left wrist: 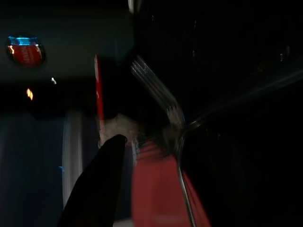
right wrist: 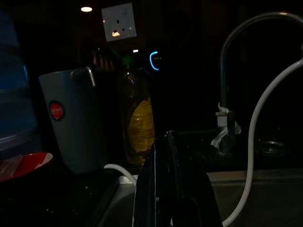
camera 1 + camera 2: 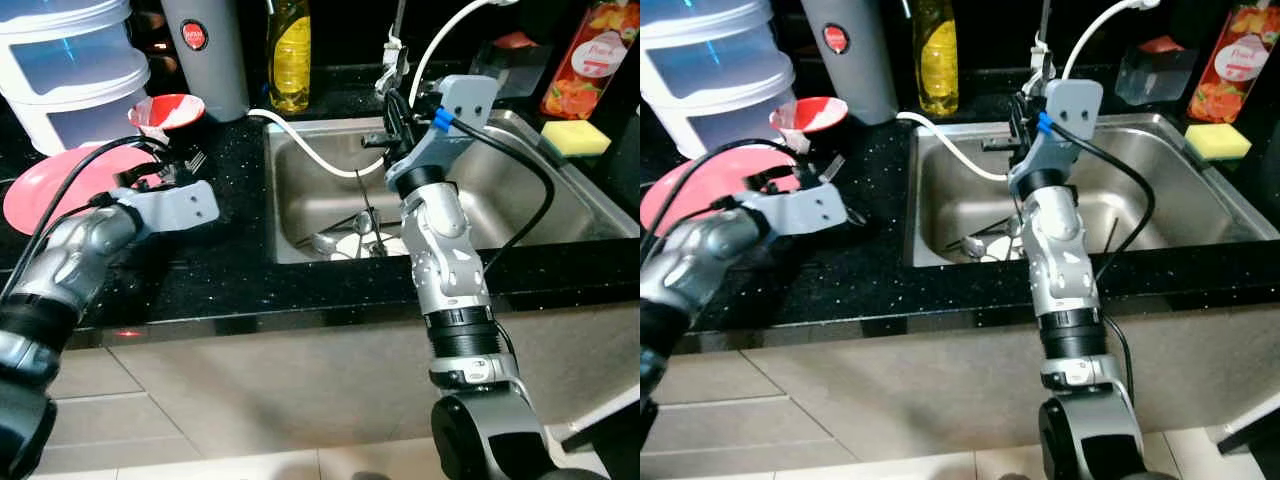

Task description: Kitchen organization

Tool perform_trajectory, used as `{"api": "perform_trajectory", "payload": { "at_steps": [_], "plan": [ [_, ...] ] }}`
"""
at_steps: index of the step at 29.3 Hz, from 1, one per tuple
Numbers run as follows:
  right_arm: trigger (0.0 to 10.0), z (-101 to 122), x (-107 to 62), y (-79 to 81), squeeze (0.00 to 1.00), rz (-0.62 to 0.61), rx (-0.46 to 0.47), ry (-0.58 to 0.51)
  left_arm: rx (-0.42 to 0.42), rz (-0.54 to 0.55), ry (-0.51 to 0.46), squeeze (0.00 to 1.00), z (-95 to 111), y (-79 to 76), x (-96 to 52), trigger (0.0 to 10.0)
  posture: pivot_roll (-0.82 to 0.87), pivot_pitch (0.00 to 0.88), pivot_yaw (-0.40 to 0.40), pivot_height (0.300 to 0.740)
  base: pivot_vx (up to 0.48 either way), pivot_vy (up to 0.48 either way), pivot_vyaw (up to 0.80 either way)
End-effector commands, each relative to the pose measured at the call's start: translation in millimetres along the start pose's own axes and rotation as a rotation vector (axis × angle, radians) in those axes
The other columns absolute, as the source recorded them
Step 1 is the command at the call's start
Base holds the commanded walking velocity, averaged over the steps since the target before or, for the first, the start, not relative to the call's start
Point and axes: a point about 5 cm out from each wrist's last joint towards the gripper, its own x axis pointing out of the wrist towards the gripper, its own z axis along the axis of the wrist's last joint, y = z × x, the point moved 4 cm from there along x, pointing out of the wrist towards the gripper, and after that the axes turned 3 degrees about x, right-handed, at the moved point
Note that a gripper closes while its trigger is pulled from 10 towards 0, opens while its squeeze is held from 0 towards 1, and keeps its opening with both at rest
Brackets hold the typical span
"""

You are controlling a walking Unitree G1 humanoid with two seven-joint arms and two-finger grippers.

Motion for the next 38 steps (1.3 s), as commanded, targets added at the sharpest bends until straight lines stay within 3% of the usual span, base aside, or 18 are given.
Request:
{"api": "perform_trajectory", "payload": {
  "at_steps": [1,4,6,8,9,10,11,12,20,28,29,31,32,35,37,38],
  "plan": [
    [10.0,3,-0.4,0.1,0.0,-0.002,-0.008,-0.012,0.045,-0.099,-0.009,0.0,4,-32.5,6.0,10.0,-0.03,0.0,0.054,0.74,0.0,0.0,0.0],
    [10.0,4,-0.3,-0.4,0.0,-0.004,-0.009,-0.014,0.075,-0.101,-0.024,0.0,6,-33.2,9.6,10.0,-0.03,0.0,0.057,0.74,0.0,0.0,0.0],
    [10.0,5,-0.4,-2.0,0.0,-0.007,-0.014,-0.014,0.157,-0.102,-0.057,0.0,11,-36.0,14.0,9.1,-0.04,0.0,0.053,0.74,0.0,0.0,0.0],
    [10.0,5,-0.4,-2.4,0.0,-0.007,-0.016,-0.013,0.208,-0.096,-0.076,0.0,14,-36.9,15.9,7.1,-0.04,0.0,0.051,0.74,0.0,0.0,0.0],
    [10.0,5,-0.4,-2.4,0.0,-0.007,-0.016,-0.013,0.208,-0.096,-0.076,0.0,14,-36.9,15.9,7.1,-0.04,0.0,0.051,0.74,0.0,0.0,0.0],
    [10.0,5,-0.3,-1.5,0.0,-0.005,-0.015,-0.012,0.221,-0.095,-0.081,0.0,14,-37.0,16.5,5.3,-0.04,0.0,0.051,0.74,0.0,0.0,0.0],
    [10.0,5,-0.3,-1.5,0.0,-0.005,-0.015,-0.012,0.221,-0.095,-0.081,0.0,14,-37.0,16.5,5.3,-0.04,0.0,0.051,0.74,0.0,0.0,0.0],
    [10.0,5,-0.2,0.8,0.0,0.0,-0.014,-0.013,0.247,-0.099,-0.077,0.0,11,-37.4,17.0,0.0,-0.04,0.0,0.054,0.74,0.0,0.0,0.0],
    [10.0,4,-2.1,-0.7,0.0,-0.007,-0.014,-0.007,0.282,-0.08,-0.082,0.0,2,-41.4,15.1,0.0,-0.03,0.0,0.05,0.74,0.0,0.0,0.0],
    [10.0,3,2.8,7.9,0.0,0.027,0.001,-0.003,0.343,0.054,-0.086,0.0,1,-23.4,13.5,0.0,0.0,0.0,0.023,0.74,0.0,0.0,0.0],
    [10.0,3,3.6,9.1,0.0,0.032,0.002,-0.003,0.362,0.095,-0.101,0.0,4,-14.7,13.2,6.4,0.0,0.0,0.017,0.74,0.0,0.0,0.0],
    [10.0,3,4.1,9.8,0.0,0.035,0.003,-0.003,0.377,0.126,-0.113,0.0,6,-8.5,12.9,6.4,0.0,0.0,0.017,0.74,0.0,0.0,0.0],
    [10.0,3,4.6,10.4,0.0,0.039,0.004,-0.002,0.384,0.178,-0.143,0.0,14,4.4,13.1,10.0,0.02,0.0,0.006,0.74,0.0,0.0,0.0],
    [10.0,2,5.5,11.3,0.0,0.045,0.006,0.002,0.379,0.301,-0.231,0.0,41,37.0,12.8,10.0,0.02,0.0,0.003,0.74,0.0,0.0,0.0],
    [10.0,2,7.0,13.8,0.0,0.053,0.008,0.0,0.359,0.369,-0.303,0.0,70,62.7,14.1,10.0,0.02,0.0,0.006,0.74,0.0,0.0,0.0],
    [10.0,2,7.0,13.8,0.0,0.053,0.008,0.0,0.359,0.369,-0.303,0.0,70,62.7,14.1,10.0,0.02,0.0,0.006,0.74,0.0,0.0,0.0]
  ]
}}
